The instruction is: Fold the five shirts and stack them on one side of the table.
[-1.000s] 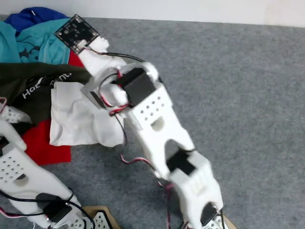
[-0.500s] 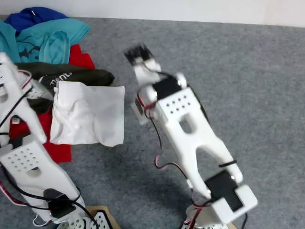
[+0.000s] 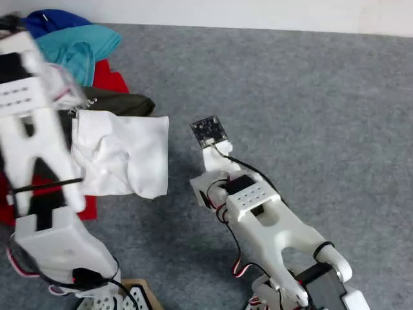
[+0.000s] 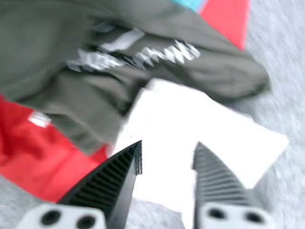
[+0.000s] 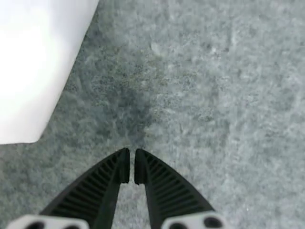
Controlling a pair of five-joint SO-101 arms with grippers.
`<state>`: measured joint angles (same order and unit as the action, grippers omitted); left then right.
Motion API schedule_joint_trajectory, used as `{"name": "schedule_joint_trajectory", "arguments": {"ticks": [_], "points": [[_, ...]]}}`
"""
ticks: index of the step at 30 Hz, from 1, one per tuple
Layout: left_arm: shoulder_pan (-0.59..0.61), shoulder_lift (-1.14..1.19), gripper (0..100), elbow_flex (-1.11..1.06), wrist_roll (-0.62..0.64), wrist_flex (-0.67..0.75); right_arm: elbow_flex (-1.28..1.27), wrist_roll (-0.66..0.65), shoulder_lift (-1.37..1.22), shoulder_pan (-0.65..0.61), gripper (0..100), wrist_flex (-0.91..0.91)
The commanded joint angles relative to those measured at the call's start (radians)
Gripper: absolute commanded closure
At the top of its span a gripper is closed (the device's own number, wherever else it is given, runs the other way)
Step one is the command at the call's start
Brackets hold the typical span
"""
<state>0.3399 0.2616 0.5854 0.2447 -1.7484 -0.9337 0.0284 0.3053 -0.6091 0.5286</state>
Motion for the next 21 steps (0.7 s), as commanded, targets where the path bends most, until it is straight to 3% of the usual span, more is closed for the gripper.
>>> {"name": "schedule_joint_trajectory", "arguments": {"ticks": [1,5,13,21], "points": [[-0.151,-0.031,97,-0.102,0.015,0.009,0.001,0.005,-0.012,0.002,96.4,-0.045],[-0.228,0.028,99,-0.179,0.017,0.061,0.001,-0.034,-0.050,0.002,96.4,-0.090],[-0.208,0.194,99,-0.188,0.017,0.143,0.001,-0.084,-0.058,0.001,96.4,-0.094],[-0.205,0.237,99,-0.199,0.017,0.127,0.001,-0.084,-0.058,0.001,96.4,-0.094]]}}
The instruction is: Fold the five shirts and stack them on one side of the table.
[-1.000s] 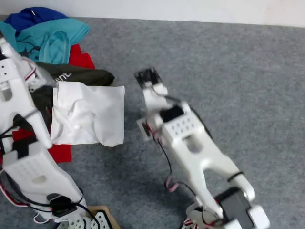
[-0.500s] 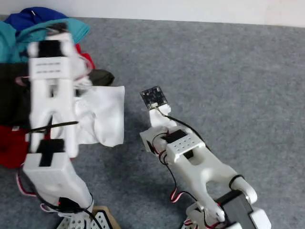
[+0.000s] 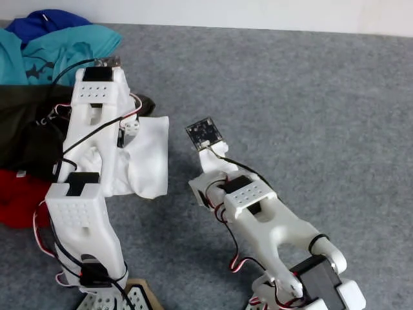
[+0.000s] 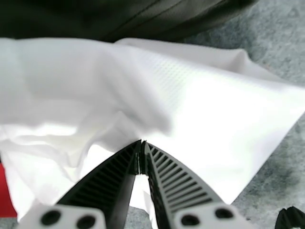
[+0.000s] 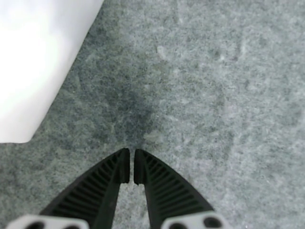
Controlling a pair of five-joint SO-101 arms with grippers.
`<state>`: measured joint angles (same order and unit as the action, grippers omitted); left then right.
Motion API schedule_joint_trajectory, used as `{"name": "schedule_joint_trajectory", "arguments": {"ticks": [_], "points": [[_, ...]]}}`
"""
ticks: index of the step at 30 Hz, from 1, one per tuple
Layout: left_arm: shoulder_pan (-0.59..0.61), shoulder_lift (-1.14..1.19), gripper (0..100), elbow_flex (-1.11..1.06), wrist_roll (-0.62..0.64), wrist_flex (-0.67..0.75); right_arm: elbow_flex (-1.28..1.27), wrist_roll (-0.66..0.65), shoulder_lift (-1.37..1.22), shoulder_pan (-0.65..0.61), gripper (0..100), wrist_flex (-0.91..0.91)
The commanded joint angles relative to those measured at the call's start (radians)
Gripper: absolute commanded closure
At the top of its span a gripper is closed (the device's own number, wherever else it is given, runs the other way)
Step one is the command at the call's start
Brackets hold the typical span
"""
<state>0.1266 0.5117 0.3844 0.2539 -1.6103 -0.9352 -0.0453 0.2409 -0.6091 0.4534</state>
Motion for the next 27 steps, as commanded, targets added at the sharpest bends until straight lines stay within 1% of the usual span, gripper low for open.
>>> {"name": "schedule_joint_trajectory", "arguments": {"ticks": [1,3,5,11,15,21,27], "points": [[0.015,-0.013,99,0.002,0.006,-0.043,0.002,-0.011,0.007,0.001,96.4,-0.019],[0.038,-0.013,99,0.002,0.008,-0.121,0.002,-0.011,0.005,0.001,96.4,-0.019],[0.070,-0.013,99,-0.024,0.008,-0.163,0.002,-0.011,0.005,0.001,96.4,-0.021],[0.200,-0.065,99,-0.163,-0.005,-0.163,0.002,-0.011,0.002,0.001,96.4,-0.021],[0.268,-0.154,99,-0.228,-0.089,-0.163,0.004,-0.011,0.001,0.001,96.4,-0.021],[0.311,-0.331,99,-0.363,-0.178,-0.163,0.004,-0.011,-0.001,0.001,96.4,-0.021],[0.366,-0.437,99,-0.423,-0.218,-0.163,0.004,-0.011,-0.001,0.001,96.4,-0.021]]}}
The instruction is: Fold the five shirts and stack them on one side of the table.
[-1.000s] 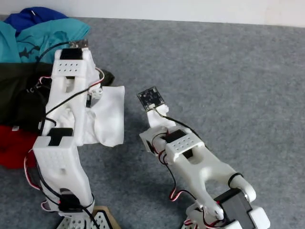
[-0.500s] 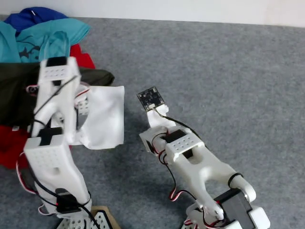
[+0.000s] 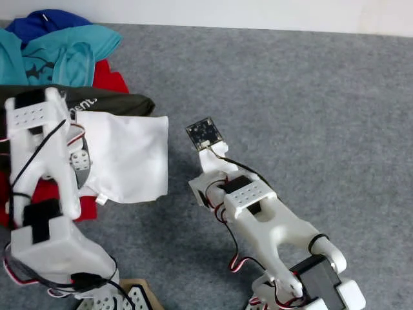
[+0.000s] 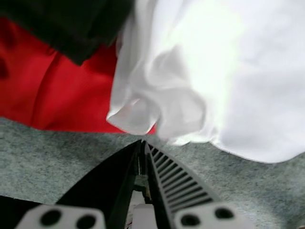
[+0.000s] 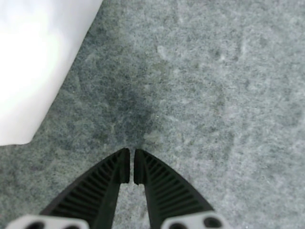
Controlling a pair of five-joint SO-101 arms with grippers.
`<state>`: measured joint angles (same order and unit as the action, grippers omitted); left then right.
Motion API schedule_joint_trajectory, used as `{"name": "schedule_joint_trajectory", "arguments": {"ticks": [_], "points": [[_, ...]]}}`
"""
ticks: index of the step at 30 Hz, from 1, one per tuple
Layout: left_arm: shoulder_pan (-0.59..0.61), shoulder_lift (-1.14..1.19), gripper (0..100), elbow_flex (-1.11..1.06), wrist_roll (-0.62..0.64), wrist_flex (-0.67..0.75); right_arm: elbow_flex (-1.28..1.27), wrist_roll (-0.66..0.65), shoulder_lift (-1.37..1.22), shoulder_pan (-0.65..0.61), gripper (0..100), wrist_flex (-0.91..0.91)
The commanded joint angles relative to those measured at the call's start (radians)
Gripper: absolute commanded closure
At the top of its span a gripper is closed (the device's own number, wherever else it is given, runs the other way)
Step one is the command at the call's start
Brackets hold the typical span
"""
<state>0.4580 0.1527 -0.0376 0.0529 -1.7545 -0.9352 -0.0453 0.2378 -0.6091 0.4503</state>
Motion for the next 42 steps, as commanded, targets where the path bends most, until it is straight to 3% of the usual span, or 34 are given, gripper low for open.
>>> {"name": "schedule_joint_trajectory", "arguments": {"ticks": [1,5,15,19,26,34,42], "points": [[0.042,-0.088,99,0.005,-0.015,-0.018,0.004,-0.009,0.002,0.001,96.4,-0.018],[0.024,-0.111,99,0.061,-0.012,-0.017,0.004,-0.008,0.002,0.001,96.4,-0.018],[-0.248,-0.108,99,0.193,-0.011,0.035,0.004,-0.009,0.002,0.001,96.4,-0.018],[-0.294,-0.079,99,0.142,-0.011,0.103,0.004,-0.011,0.002,0.001,96.4,-0.018],[-0.179,0.059,99,-0.045,-0.011,0.224,0.004,-0.011,0.002,0.001,96.4,-0.021],[0.016,0.073,99,-0.082,-0.018,0.184,0.002,-0.011,0.001,0.001,96.4,-0.045],[0.068,0.076,99,-0.104,-0.020,0.152,0.002,-0.011,0.001,0.001,96.4,-0.045]]}}
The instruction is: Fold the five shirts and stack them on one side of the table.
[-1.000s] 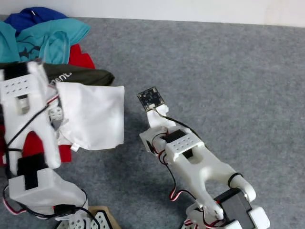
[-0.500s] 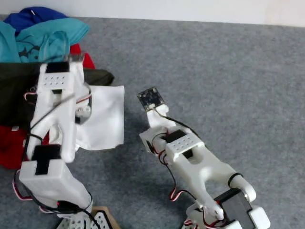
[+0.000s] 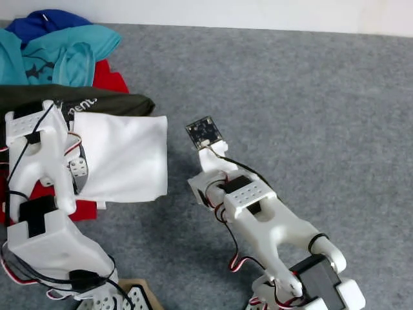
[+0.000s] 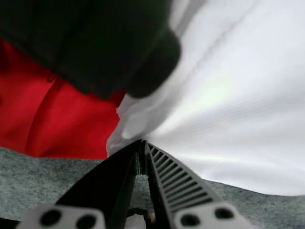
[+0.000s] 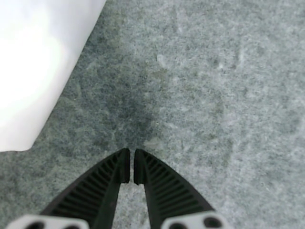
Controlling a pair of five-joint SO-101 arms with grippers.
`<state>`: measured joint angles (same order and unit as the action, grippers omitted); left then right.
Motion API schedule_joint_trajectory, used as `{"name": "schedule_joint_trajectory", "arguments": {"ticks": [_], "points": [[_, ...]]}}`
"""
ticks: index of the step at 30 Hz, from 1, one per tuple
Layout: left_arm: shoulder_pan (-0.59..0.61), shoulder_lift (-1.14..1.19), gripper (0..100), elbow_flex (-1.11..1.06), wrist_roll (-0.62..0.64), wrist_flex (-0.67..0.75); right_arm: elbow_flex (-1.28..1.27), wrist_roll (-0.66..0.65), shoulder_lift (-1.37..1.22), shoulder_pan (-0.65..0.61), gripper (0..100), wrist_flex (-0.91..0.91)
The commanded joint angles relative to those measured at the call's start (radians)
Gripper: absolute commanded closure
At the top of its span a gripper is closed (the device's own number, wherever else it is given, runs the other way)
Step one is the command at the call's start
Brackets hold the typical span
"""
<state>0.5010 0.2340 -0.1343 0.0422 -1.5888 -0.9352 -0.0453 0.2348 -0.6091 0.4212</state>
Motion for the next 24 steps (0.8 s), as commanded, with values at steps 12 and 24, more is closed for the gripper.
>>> {"name": "schedule_joint_trajectory", "arguments": {"ticks": [12,24], "points": [[0.027,-0.008,99,0.030,-0.009,-0.078,0.002,-0.008,0.002,0.001,96.4,-0.016],[-0.010,-0.008,99,0.265,0.002,-0.166,0.002,0.043,0.004,-0.025,81.6,-0.018]]}}
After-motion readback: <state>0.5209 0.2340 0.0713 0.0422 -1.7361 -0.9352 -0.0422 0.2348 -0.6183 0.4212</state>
